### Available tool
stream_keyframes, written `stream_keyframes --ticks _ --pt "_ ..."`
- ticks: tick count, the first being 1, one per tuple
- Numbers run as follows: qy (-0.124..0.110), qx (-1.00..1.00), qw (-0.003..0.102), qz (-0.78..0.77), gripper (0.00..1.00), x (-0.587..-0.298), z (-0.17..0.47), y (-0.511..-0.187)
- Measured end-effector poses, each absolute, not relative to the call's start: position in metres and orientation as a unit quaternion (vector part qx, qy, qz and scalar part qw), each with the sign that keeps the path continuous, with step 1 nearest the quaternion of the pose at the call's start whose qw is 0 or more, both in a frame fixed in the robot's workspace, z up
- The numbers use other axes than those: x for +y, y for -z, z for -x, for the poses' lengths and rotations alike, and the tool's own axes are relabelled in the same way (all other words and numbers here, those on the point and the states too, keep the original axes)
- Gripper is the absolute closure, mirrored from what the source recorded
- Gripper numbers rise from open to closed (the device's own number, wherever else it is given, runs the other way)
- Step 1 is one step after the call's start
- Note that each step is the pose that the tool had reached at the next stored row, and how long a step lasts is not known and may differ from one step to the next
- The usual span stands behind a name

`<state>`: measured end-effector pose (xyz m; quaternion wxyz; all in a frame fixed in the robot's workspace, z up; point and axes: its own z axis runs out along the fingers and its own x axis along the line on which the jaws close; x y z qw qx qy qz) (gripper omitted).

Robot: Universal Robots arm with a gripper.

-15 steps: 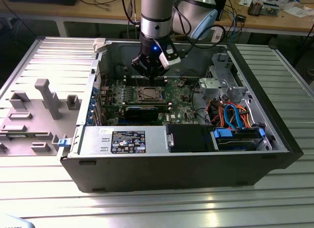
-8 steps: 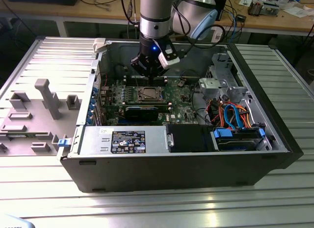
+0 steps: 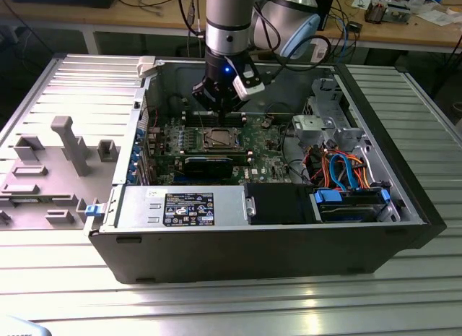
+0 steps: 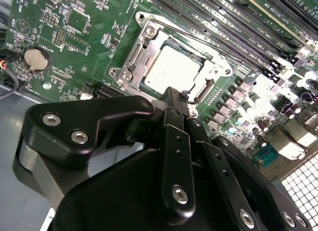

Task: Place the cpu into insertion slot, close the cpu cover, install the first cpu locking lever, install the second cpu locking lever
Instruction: 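Install the first cpu locking lever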

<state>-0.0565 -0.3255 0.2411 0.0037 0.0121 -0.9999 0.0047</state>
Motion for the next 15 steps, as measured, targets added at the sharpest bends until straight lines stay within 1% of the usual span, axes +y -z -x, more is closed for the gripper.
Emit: stream_keyframes --ticks 15 --pt "-0.005 -1.000 0.004 -0.012 0.89 -0.3255 0.0597 -0.2415"
